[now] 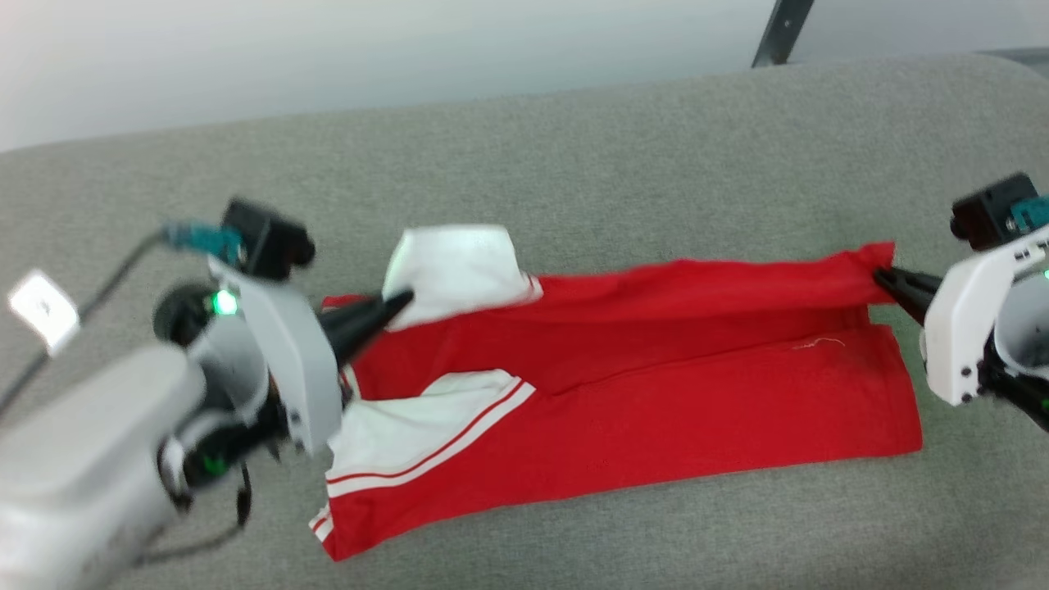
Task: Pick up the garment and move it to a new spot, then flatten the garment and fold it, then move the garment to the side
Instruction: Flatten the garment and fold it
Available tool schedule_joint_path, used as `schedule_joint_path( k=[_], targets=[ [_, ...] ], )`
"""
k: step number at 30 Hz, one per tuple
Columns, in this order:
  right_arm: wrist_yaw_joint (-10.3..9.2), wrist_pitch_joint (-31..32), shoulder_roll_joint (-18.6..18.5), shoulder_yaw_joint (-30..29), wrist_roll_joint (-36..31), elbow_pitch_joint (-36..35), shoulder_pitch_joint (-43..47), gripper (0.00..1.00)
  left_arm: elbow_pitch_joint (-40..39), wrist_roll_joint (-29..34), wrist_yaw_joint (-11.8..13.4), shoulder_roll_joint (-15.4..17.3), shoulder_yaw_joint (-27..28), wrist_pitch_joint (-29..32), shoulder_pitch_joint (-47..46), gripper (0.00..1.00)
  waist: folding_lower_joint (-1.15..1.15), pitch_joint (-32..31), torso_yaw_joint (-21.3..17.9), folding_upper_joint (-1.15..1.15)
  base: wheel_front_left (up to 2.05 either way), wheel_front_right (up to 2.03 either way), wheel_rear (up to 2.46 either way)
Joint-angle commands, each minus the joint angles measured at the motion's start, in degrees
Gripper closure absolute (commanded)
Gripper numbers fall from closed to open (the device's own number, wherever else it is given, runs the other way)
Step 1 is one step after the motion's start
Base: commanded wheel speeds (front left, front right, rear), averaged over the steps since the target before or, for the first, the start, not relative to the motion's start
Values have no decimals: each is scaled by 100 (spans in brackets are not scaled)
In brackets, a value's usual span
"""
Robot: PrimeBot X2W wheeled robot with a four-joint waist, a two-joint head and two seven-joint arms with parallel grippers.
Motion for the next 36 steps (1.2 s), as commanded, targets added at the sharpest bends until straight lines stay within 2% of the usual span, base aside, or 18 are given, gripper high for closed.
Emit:
schedule_joint_path(
  k=[1, 6, 7, 11, 15, 19, 21, 23, 28, 30, 31, 32, 33, 34, 35, 36],
  targets=[
    [-8, -97, -102, -48, 17, -83, 202, 100, -328, -29, 151, 112, -17, -238, 373, 100, 0, -132, 117, 0, 0, 0, 0],
    [-8, -247, -334, -115, -21, -228, 520, 100, -960, 20, 553, 292, -84, -767, 1064, 100, 0, -86, 202, 0, 0, 0, 0],
    [-8, -247, -334, -115, -21, -228, 520, 100, -960, 20, 553, 292, -84, -767, 1064, 100, 0, -86, 202, 0, 0, 0, 0],
    [-8, -217, -389, -212, -1, -258, 734, 100, -1134, -96, 808, 345, -85, -1102, 1496, 100, 0, 10, 227, 0, 0, 0, 0],
    [-8, -248, -307, -313, -73, -164, 904, 100, -1037, 47, 990, 328, -192, -1276, 1746, 100, 0, 101, 241, 0, 0, 0, 0],
    [-8, -320, -130, -411, -176, 10, 1007, 100, -790, 228, 1169, 144, -252, -1470, 1836, 100, 0, 180, 237, 0, 0, 0, 0],
    [-7, -366, -24, -464, -202, 104, 1060, 100, -661, 287, 1229, 41, -265, -1563, 1860, 99, 0, 201, 244, 0, 0, 0, 0],
    [-7, -410, 57, -503, -248, 178, 1060, 100, -514, 345, 1294, -38, -255, -1643, 1838, 90, 0, 232, 241, 0, 0, 0, 0],
    [-8, -492, 213, -589, -311, 334, 998, 100, -200, 343, 1298, -229, -233, -1774, 1814, 94, 0, 278, 211, 0, 0, 0, 0],
    [-8, -500, 261, -602, -332, 373, 991, 100, -95, 343, 1270, -288, -230, -1808, 1807, 89, 0, 278, 200, 0, 0, 0, 0],
    [-8, -509, 287, -602, -338, 390, 992, 100, -46, 359, 1261, -315, -229, -1837, 1802, 82, 0, 267, 194, 0, 0, 0, 0],
    [-8, -544, 300, -608, -331, 376, 992, 87, 2, 395, 1262, -338, -215, -1896, 1788, 76, 0, 255, 190, 0, 0, 0, 0],
    [-8, -618, 299, -670, -298, 370, 976, 60, 33, 404, 1270, -357, -183, -1956, 1782, 60, 0, 239, 188, 0, 0, 0, 0],
    [-8, -687, 299, -737, -251, 380, 963, 16, 56, 392, 1297, -369, -138, -2020, 1795, 30, 0, 209, 187, 0, 0, 0, 0],
    [-7, -710, 301, -778, -199, 373, 974, 0, 60, 361, 1306, -385, -89, -2084, 1828, 0, 0, 175, 191, 0, 0, 0, 0],
    [-8, -709, 297, -814, -141, 343, 995, 0, 42, 337, 1319, -395, -47, -2139, 1877, 0, 0, 143, 193, 0, 0, 0, 0]
  ],
)
